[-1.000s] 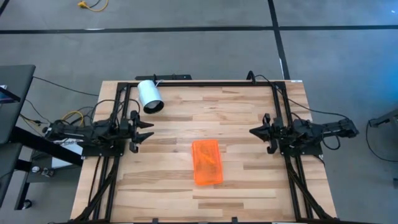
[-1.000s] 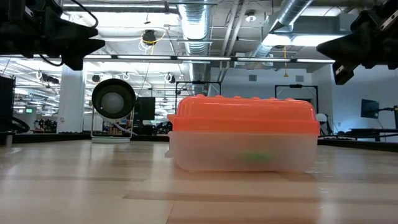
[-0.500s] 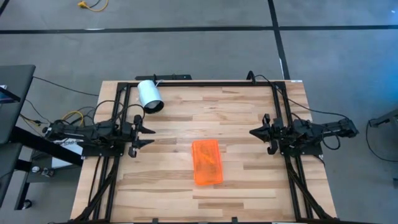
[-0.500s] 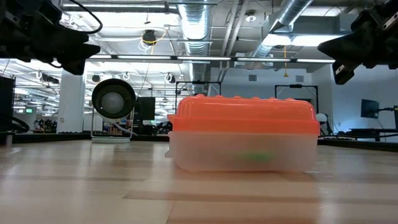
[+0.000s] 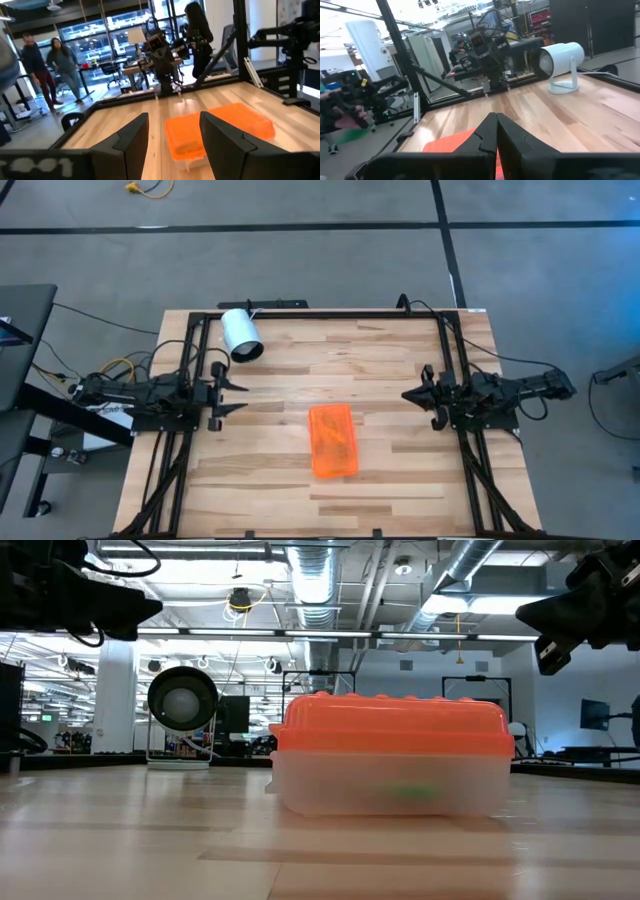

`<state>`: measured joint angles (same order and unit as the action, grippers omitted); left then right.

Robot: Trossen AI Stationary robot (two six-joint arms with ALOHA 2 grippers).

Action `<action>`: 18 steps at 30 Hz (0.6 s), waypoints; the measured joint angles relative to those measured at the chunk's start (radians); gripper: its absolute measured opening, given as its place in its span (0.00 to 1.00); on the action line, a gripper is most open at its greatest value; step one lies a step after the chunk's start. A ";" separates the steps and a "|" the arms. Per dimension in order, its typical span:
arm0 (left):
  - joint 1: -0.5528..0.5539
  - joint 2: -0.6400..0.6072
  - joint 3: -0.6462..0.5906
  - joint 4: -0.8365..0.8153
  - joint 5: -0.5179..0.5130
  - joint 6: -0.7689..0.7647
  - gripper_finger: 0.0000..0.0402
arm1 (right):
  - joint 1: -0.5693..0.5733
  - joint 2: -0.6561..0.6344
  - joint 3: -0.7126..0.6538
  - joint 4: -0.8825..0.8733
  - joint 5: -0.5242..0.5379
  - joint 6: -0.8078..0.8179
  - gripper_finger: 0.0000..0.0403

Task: Pick & place school supplies into a supply box
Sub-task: Return to Home Position

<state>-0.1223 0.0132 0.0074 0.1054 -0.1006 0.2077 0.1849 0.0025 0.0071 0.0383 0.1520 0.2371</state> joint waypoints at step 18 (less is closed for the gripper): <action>0.000 0.000 -0.001 -0.056 0.010 -0.019 0.42 | 0.018 0.000 0.000 0.000 0.004 0.000 0.00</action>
<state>-0.1223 0.0132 0.0067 0.0490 -0.0902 0.1883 0.2028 0.0025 0.0067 0.0380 0.1558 0.2371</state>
